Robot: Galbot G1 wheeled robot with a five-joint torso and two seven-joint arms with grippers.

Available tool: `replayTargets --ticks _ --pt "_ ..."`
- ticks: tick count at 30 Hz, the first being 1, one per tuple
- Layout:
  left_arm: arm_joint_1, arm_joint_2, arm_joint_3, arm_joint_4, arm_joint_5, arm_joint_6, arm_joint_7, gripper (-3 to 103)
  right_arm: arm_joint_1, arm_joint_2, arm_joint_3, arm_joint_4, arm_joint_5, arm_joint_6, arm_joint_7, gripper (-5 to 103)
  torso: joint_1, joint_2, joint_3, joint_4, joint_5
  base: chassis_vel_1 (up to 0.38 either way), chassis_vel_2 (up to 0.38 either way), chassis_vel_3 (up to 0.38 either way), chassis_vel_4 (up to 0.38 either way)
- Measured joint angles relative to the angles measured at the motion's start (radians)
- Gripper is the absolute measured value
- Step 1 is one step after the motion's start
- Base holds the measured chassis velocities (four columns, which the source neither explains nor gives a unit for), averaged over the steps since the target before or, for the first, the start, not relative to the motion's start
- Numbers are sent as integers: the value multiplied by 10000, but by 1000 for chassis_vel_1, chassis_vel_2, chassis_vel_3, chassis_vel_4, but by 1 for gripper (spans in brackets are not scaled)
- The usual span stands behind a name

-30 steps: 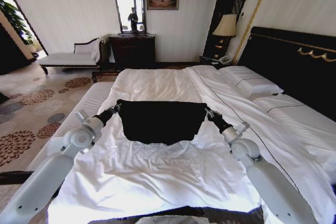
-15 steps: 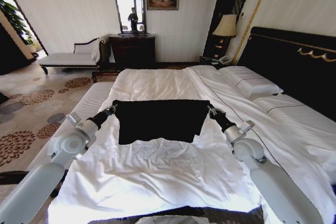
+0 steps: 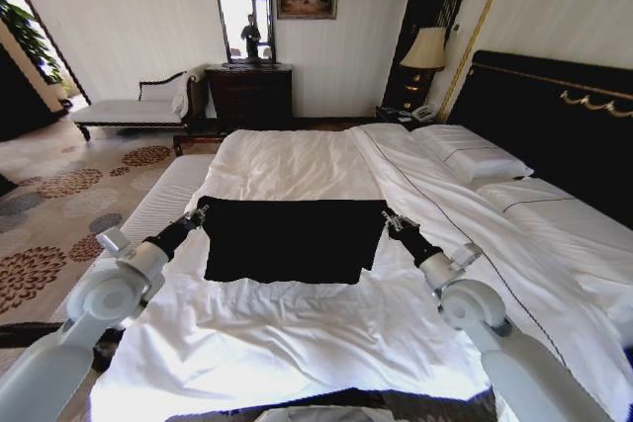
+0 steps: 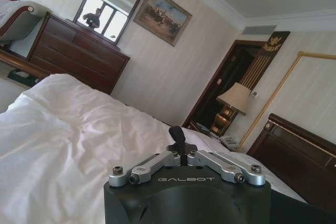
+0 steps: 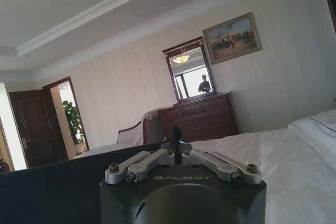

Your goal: Fold the clothes on the bed.

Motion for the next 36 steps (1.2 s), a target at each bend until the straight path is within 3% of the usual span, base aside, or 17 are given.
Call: replayTargets --ticks 8,13,14,18,19,23,30,36 --pt "879 -153 -531 -699 -145 112 -89 1 -722 16 416 922 758 -597 517 1 -1 1 0 -1 3 0 0 0 0" --pt "-388 -362 1207 279 -171 214 -660 1 -80 146 -385 284 1241 -1113 954 1 -1 1 2 -1 3 0 0 0 0" --pt "-388 -362 1207 279 -171 214 -660 1 -80 146 -385 284 1241 -1113 954 1 -1 1 2 -1 3 0 0 0 0" --pt "-2563 -788 3196 2010 -385 339 -947 1 958 294 -1146 -1183 2193 -1479 1202 1 1 0 3 -2 1 0 0 0 0" --pt "-2563 -788 3196 2010 -385 339 -947 1 958 294 -1146 -1183 2193 -1479 1202 1 1 0 3 -2 1 0 0 0 0" --pt "-4721 -1500 5167 4237 -5 342 -963 1 2129 496 -2046 -3062 2324 -1544 1043 1 2 -1 4 -3 4 0 0 0 0" --pt "-6343 -2445 6651 6506 620 343 -410 1 3643 914 -3076 -5154 2170 -1479 772 1 4 -3 5 -2 3 0 0 0 0" --pt "-7235 -3275 6958 8077 1071 297 -70 1 4799 1191 -3916 -6919 1794 -1216 495 1 3 -3 3 -2 4 0 0 0 0"
